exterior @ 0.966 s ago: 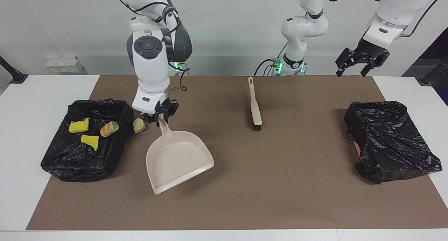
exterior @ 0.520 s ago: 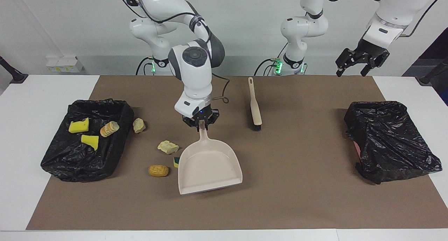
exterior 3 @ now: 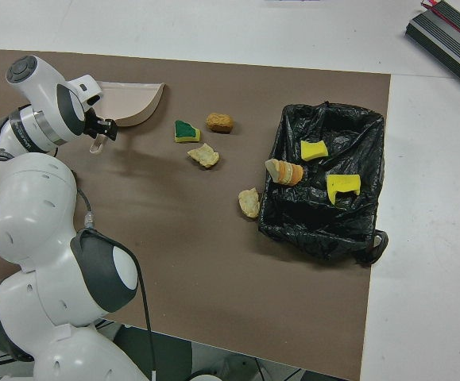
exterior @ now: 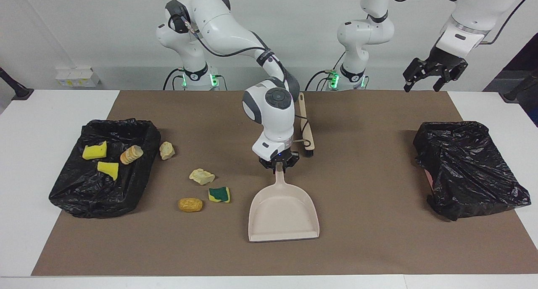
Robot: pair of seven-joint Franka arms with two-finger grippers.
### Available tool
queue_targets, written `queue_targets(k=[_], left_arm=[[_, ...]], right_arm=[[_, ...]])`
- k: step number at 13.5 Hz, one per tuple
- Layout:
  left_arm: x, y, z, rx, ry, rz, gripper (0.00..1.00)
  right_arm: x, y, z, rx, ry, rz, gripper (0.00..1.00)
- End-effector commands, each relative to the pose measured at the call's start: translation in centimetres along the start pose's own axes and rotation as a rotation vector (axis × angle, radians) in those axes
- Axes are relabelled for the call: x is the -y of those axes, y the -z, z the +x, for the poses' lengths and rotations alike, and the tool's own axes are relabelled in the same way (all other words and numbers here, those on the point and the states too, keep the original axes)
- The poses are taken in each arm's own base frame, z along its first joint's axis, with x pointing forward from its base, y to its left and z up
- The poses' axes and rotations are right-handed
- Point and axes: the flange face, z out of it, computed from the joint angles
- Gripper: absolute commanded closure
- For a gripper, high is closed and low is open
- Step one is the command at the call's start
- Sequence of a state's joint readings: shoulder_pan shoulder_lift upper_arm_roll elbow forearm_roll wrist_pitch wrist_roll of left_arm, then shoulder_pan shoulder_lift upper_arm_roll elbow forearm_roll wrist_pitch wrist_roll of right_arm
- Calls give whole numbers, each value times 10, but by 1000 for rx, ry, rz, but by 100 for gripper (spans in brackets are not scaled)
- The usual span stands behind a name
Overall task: Sweep and dump trash in bin
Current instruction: 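Set the dustpan down at the table center with the right gripper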
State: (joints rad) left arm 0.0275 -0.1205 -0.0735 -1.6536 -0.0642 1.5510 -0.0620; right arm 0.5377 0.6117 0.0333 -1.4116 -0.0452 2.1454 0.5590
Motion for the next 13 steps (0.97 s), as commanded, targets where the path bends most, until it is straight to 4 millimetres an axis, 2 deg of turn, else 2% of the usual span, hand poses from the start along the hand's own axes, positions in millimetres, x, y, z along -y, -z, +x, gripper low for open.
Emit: queue_targets(k=[1,4,6,8,12,13], left_arm=[[2,5,-4,6,8,16,0],[2,5,-4,6,8,16,0],[2,5,-4,6,8,16,0],[2,5,-4,6,8,16,0],[2,5,-4,6,8,16,0],[3,5,-5,14,5,16,0]], right_arm=[[-7,31,1,-12,-23,31,0],[-19,67,-12,29,-23,5,0],[-20,88,-35,47,-23,-5,0],[-7,95,-67,62,-16,-12,0],[38,104,-125,80,-57,-6,0],[41,102,-140,83,-66,-9,0]])
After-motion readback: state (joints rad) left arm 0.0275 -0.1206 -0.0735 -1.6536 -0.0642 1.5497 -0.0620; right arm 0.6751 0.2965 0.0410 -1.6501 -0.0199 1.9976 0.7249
